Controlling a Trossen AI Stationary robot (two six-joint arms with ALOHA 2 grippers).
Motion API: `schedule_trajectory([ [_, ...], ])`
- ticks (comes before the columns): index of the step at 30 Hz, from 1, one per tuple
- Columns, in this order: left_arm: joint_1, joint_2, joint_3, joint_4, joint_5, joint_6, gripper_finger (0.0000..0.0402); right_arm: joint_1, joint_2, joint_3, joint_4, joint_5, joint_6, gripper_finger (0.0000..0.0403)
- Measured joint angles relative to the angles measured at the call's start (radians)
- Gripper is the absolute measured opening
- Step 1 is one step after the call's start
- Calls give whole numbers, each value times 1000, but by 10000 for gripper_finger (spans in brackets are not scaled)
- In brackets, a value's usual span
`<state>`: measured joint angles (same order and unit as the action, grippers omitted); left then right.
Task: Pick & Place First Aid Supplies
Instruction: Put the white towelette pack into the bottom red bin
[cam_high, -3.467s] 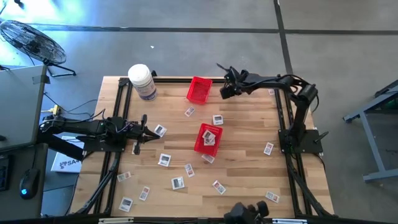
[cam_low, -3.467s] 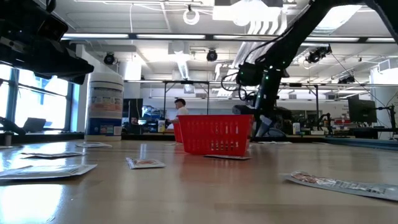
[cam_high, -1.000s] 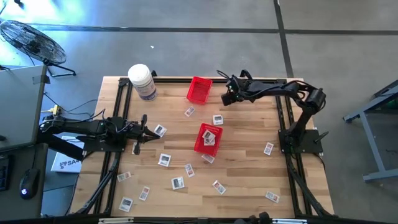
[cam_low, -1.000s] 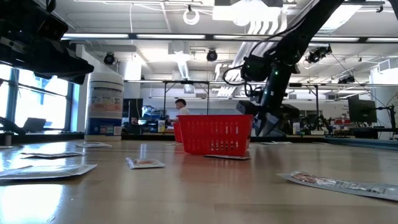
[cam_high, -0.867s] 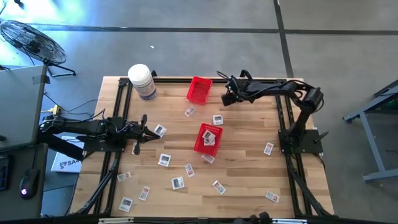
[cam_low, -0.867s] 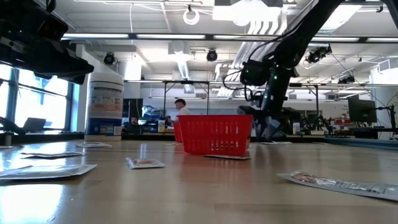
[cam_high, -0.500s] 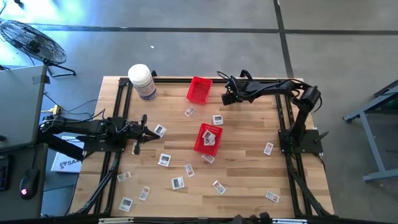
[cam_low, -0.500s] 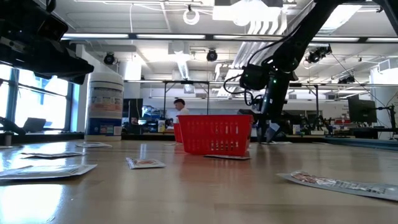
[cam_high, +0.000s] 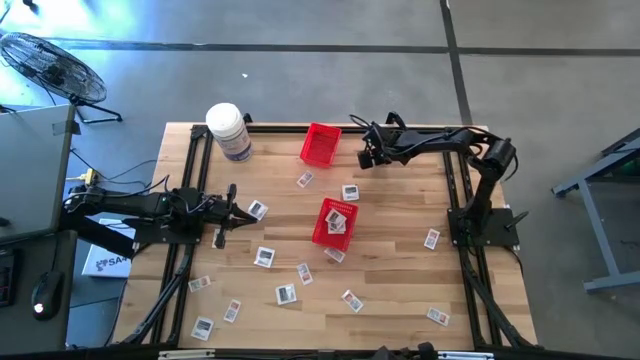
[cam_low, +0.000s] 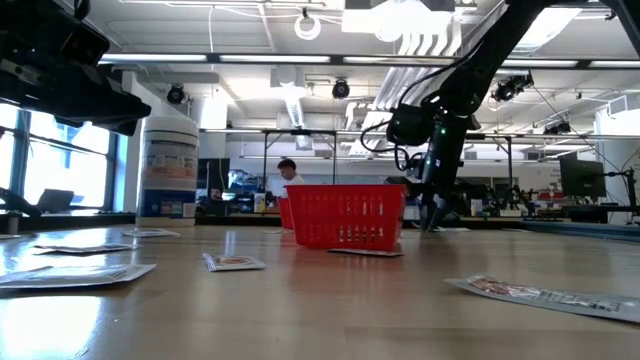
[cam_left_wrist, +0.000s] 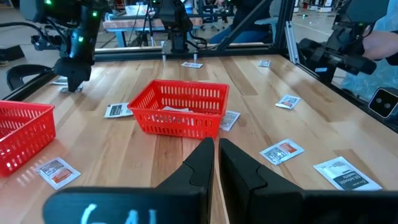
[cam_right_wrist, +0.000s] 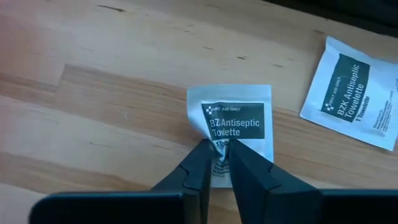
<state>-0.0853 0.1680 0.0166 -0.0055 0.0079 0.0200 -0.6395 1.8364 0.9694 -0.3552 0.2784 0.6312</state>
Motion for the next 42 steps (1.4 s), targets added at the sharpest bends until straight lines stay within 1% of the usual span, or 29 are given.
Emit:
schedule_trajectory([
  [5,0,0,0,0,0,0,21,17,-18,-3,-2,-8,-16,24],
  [10,0,0,0,0,0,0,21,43,-87,-7,-16,-66,-46,4],
  [15,0,0,0,0,0,0,21,94,-171,-6,-16,-107,-68,3],
  [18,0,0,0,0,0,0,21,176,-234,-6,-4,-150,-77,2],
  [20,0,0,0,0,0,0,21,253,-266,-6,36,-171,-122,2],
  [24,0,0,0,0,0,0,21,453,-289,-4,150,-211,-218,1],
  [26,0,0,0,0,0,0,21,547,-281,-4,187,-202,-234,1],
  [28,0,0,0,0,0,0,21,626,-263,-4,213,-168,-235,2],
  [32,0,0,0,0,0,0,21,720,-212,-4,218,-90,-176,1],
  [36,0,0,0,0,0,0,21,733,-176,-4,219,-33,-133,4],
  [42,0,0,0,0,0,0,21,716,-135,20,212,-41,-112,1],
])
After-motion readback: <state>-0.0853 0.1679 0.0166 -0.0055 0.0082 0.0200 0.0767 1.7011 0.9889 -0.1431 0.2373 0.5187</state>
